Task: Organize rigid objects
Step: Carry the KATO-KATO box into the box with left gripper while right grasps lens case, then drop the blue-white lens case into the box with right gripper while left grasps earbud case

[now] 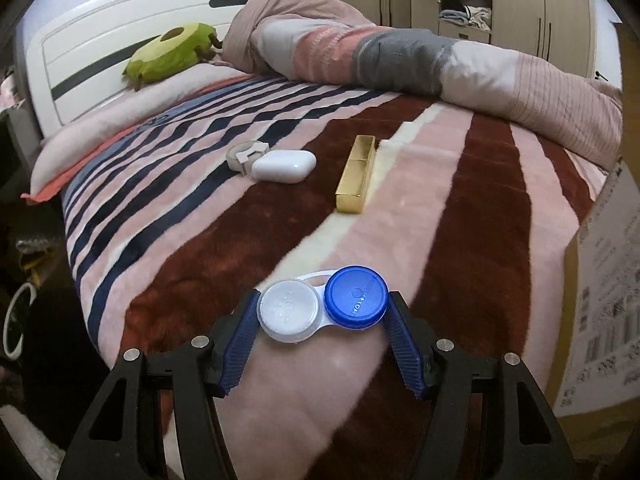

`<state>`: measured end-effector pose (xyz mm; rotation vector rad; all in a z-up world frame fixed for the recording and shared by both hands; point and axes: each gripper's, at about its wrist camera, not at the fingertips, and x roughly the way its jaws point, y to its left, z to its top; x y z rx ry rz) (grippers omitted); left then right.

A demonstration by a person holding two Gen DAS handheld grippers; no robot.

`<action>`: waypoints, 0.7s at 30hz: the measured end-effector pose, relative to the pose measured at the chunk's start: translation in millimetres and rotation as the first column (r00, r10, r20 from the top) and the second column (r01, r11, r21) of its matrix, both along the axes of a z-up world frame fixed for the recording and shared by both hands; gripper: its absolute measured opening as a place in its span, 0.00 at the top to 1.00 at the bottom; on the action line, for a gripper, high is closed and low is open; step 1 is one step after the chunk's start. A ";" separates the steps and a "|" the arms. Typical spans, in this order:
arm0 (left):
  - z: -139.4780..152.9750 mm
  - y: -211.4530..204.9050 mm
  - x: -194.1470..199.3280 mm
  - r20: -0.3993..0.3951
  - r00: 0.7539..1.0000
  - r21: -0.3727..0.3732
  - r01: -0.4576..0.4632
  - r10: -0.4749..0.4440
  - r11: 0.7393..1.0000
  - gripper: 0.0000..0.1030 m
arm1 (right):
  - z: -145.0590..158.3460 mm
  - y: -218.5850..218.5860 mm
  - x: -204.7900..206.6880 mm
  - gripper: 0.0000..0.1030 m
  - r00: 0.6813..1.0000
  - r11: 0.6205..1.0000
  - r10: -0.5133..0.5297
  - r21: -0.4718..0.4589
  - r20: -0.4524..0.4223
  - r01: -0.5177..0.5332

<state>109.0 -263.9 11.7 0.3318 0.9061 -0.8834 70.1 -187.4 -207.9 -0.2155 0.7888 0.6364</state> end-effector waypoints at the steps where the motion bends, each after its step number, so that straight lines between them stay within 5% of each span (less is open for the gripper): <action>1: -3.9 -1.9 1.2 -0.002 1.000 0.015 -0.005 0.005 1.000 0.17 | 0.2 -2.5 0.0 0.43 1.000 1.000 -0.002 0.001 -0.001 0.002; 12: 20.9 68.5 -6.0 0.087 0.986 -0.073 -0.136 0.142 0.988 0.06 | 4.1 -4.8 0.7 0.43 1.000 1.000 -0.016 -0.002 -0.001 0.016; 16: 23.2 144.6 -15.1 0.150 0.944 -0.110 -0.280 0.294 0.954 0.06 | 19.3 1.0 -6.2 0.43 1.000 1.000 0.003 0.010 0.018 -0.003; 21: -1.6 228.8 -23.2 0.164 0.881 -0.130 -0.426 0.444 0.895 0.06 | 75.5 4.7 -27.3 0.43 0.997 0.996 0.029 0.086 0.072 -0.035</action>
